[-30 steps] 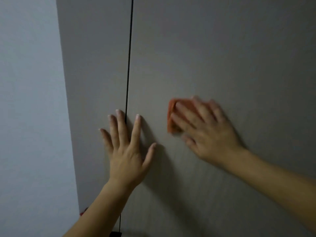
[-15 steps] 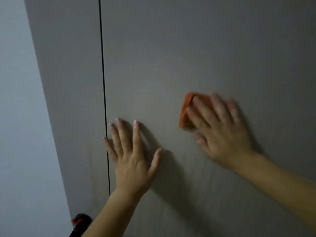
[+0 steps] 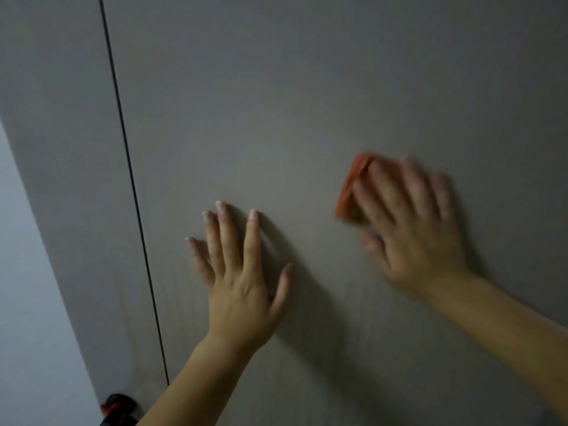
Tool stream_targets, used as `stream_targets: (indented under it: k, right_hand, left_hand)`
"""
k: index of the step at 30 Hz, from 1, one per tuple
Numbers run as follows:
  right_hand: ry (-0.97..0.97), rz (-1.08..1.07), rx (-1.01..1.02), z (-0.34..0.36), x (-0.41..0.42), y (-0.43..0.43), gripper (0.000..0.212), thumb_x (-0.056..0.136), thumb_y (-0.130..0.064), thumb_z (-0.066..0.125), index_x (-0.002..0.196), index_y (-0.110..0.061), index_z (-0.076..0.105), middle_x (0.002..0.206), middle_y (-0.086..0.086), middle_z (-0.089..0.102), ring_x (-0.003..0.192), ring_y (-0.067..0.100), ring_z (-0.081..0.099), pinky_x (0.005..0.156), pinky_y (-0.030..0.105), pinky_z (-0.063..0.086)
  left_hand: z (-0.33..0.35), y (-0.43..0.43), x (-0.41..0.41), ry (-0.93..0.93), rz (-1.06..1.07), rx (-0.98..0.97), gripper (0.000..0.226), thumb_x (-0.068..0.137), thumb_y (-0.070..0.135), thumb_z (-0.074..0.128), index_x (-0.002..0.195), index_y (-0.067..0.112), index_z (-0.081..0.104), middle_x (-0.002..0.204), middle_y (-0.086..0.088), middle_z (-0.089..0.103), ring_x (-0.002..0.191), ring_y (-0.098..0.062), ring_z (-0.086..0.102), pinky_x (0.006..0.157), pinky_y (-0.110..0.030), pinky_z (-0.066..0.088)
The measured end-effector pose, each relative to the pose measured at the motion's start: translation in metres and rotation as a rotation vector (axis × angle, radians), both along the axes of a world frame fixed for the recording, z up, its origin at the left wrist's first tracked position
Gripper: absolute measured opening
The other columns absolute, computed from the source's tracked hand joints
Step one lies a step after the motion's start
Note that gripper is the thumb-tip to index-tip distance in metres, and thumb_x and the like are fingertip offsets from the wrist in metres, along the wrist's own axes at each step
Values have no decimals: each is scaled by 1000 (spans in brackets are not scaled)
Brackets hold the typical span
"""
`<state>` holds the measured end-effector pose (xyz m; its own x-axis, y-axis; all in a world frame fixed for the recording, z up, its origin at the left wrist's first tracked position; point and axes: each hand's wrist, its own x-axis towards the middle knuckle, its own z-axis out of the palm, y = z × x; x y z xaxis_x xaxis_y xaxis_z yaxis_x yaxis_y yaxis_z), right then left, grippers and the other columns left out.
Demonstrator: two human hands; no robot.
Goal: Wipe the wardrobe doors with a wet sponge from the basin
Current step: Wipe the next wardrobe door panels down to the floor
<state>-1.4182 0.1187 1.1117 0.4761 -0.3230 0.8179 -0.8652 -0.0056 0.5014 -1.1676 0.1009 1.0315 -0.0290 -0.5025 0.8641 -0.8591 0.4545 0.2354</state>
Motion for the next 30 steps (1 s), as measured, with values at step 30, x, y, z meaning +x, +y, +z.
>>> stream_targets:
  k: [30]
  right_hand:
    - [-164,-50,-80,-3,-152,26,69,102,-43,38,163,-20,15,171,9,9,153,42,11,124,57,-1]
  left_hand:
    - [10,17,-135,-26,-94,-109,80,91,41,52,159,8,24,168,-24,-2,156,-43,-8,122,-66,-4]
